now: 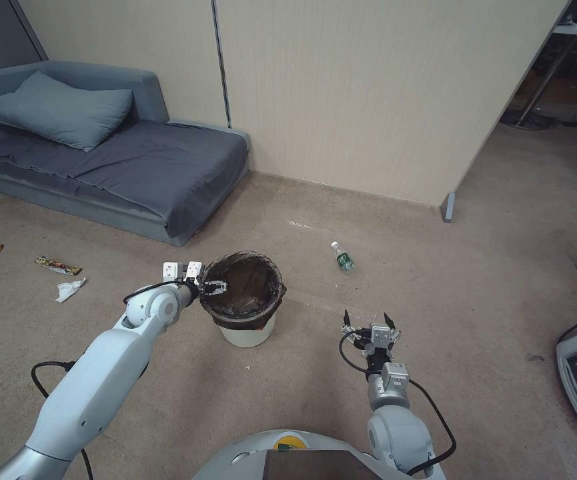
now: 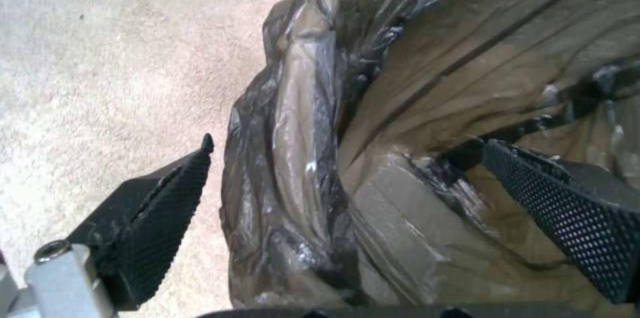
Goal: Pick up the trash bin, then pick up the garbage from the floor and place it into the trash bin.
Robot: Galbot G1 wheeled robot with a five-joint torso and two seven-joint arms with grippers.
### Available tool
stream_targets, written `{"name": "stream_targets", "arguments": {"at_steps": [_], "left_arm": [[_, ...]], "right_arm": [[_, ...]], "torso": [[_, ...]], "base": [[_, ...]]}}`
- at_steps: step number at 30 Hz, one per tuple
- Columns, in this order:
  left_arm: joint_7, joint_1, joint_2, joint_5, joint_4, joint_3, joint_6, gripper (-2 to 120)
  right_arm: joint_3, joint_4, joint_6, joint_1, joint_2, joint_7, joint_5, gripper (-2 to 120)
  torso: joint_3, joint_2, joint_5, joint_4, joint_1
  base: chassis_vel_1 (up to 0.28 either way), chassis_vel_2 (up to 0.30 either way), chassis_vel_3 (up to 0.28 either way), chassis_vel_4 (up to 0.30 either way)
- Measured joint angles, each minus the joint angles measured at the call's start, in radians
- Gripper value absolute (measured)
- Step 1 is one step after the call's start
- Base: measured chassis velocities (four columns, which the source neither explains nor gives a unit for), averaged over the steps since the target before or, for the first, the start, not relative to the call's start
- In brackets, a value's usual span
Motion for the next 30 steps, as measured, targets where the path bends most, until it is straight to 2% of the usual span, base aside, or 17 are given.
{"name": "stream_targets", "arguments": {"at_steps": [7,8,11,12,17,19,20,23,24,27,28,30], "left_arm": [[-0.010,0.016,-0.017,0.020,0.022,-0.009,-0.005,97],[-0.013,0.026,-0.020,0.023,0.016,-0.013,-0.005,91],[-0.014,0.033,-0.021,0.027,0.012,-0.018,-0.006,85],[-0.014,0.041,-0.022,0.031,0.009,-0.023,-0.006,74],[-0.012,0.056,-0.020,0.034,-0.003,-0.034,-0.006,64],[-0.012,0.067,-0.019,0.034,-0.012,-0.041,-0.005,51],[-0.012,0.067,-0.019,0.034,-0.012,-0.041,-0.005,51],[-0.010,0.080,-0.021,0.036,-0.024,-0.049,-0.004,35],[-0.010,0.080,-0.021,0.036,-0.024,-0.049,-0.004,35],[-0.012,0.093,-0.021,0.036,-0.039,-0.058,-0.003,21],[-0.012,0.093,-0.021,0.036,-0.039,-0.058,-0.003,21],[-0.016,0.101,-0.021,0.035,-0.046,-0.066,-0.001,11]], "right_arm": [[0.001,-0.011,0.004,0.005,-0.003,0.001,0.000,100],[0.002,-0.014,0.005,0.006,-0.005,0.001,0.000,100],[0.002,-0.016,0.005,0.007,-0.005,0.002,0.000,100],[0.000,-0.018,0.005,0.010,-0.004,0.002,0.000,100],[-0.005,-0.023,0.005,0.014,-0.002,0.002,-0.002,100],[-0.007,-0.024,0.004,0.016,-0.001,0.002,-0.003,100],[-0.007,-0.024,0.004,0.016,-0.001,0.002,-0.003,100],[-0.007,-0.024,0.001,0.016,-0.004,0.002,-0.003,100],[-0.007,-0.024,0.001,0.016,-0.004,0.002,-0.003,100],[-0.006,-0.019,0.000,0.013,-0.008,0.002,-0.002,100],[-0.006,-0.019,0.000,0.013,-0.008,0.002,-0.002,100],[-0.006,-0.018,-0.001,0.012,-0.008,0.002,-0.002,100]], "torso": [[0.000,0.000,0.0012,0.0002,0.000],[0.000,0.000,0.0008,0.0002,0.000],[0.000,0.000,0.0008,0.0001,0.000],[0.000,0.000,0.0007,0.0000,0.000],[0.000,0.000,0.0002,0.0001,0.000],[0.000,0.000,-0.0001,0.0000,0.000],[0.000,0.000,-0.0001,0.0000,0.000],[0.000,0.000,-0.0002,-0.0001,0.000],[0.000,0.000,-0.0002,-0.0001,0.000],[0.000,0.000,-0.0005,-0.0001,0.000],[0.000,0.000,-0.0005,-0.0001,0.000],[0.000,0.000,-0.0007,-0.0001,0.000]], "base": [[0.000,0.000,0.000,0.000],[0.000,0.000,0.000,0.000],[0.000,0.000,0.000,0.000],[0.000,0.000,0.000,0.000],[0.000,0.000,0.000,0.000],[0.000,0.000,0.000,0.000],[0.000,0.000,0.000,0.000],[0.000,0.000,0.000,0.000],[0.000,0.000,0.000,0.000],[0.000,0.000,0.000,0.000],[0.000,0.000,0.000,0.000],[0.000,0.000,0.000,0.000]]}}
